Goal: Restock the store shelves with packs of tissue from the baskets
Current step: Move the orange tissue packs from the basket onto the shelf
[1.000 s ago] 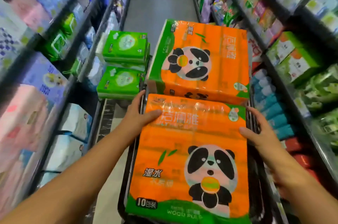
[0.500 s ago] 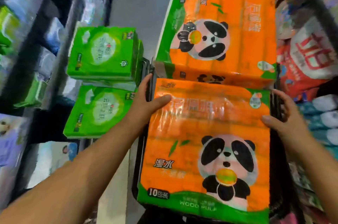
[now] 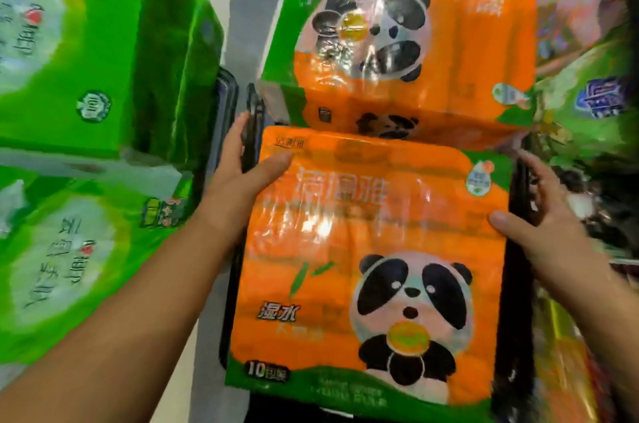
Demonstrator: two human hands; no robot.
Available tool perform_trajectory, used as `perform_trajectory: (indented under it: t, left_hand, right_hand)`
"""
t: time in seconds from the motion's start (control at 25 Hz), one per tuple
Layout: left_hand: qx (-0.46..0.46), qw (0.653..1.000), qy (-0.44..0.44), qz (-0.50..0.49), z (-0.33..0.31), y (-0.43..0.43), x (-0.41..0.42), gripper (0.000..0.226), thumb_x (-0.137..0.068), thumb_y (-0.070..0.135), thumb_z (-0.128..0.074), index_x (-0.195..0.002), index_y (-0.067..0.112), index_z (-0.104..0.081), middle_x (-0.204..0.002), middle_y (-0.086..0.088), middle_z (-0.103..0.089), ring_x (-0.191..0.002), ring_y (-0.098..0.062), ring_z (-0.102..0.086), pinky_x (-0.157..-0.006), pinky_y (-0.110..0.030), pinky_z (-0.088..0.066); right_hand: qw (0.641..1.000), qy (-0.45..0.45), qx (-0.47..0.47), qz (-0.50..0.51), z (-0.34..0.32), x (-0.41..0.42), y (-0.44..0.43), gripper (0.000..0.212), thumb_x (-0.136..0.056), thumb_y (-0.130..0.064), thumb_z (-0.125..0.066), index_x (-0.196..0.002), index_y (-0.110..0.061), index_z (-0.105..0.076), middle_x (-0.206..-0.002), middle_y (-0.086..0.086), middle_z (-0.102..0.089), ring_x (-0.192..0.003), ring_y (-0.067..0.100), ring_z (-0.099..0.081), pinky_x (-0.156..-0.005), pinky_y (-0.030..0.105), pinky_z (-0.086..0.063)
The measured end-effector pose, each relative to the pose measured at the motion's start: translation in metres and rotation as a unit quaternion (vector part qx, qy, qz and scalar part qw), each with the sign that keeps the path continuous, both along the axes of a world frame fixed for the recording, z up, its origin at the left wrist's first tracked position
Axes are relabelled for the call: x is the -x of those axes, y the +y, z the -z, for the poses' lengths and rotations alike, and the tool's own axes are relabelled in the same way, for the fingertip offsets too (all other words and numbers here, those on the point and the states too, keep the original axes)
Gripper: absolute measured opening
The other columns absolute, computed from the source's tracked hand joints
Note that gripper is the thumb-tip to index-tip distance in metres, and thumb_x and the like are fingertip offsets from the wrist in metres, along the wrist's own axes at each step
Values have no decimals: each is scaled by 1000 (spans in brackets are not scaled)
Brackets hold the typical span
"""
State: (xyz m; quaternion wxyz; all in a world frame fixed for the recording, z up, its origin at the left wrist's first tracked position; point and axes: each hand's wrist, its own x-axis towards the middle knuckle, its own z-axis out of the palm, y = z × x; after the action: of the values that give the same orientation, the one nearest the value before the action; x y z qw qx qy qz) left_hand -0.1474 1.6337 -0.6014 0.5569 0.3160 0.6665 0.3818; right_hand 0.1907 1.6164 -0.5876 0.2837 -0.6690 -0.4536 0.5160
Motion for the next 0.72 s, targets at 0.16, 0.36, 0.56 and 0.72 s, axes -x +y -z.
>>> perform_trajectory:
  t: [0.16, 0.36, 0.56, 0.72]
  left_hand:
    - [21, 1000, -10, 9, 48, 9, 11, 85, -64, 39, -74, -136, 48, -29, -129, 4, -57, -110, -17, -62, -85, -35, -55]
    - [46, 999, -21, -15, 80, 6, 25, 91, -71, 35, -76, -145, 43, -23, -117, 15, -60, -99, -9, -68, -74, -30, -57]
    - [65, 998, 7, 12, 73, 8, 27, 93, -71, 42, -72, -146, 45, -17, -121, 14, -55, -106, -14, -64, -79, -33, -56]
    - [59, 982, 155, 92, 47, 11, 36, 104, -67, 58, -75, -150, 31, -18, -147, 3, -36, -133, -15, -39, -110, -39, -35]
  right_hand:
    - [1000, 21, 17, 9, 52, 12, 13, 102, -43, -46, -84, -134, -42, -37, -109, -39, -44, -88, -37, -43, -96, 18, -42]
    - [999, 32, 26, -9, 94, 20, 19, 131, -31, -76, -80, -145, -36, -30, -131, -16, -50, -111, -11, -55, -86, 12, -50]
    - [998, 34, 47, -11, 97, 17, 19, 125, -35, -77, -81, -142, -51, -22, -147, -2, -40, -131, 15, -46, -107, 50, -40]
    - [996, -45, 79, -20, 67, 24, 21, 122, -50, -61, -86, -146, -50, -12, -153, -5, -27, -135, 12, -34, -110, 41, -31]
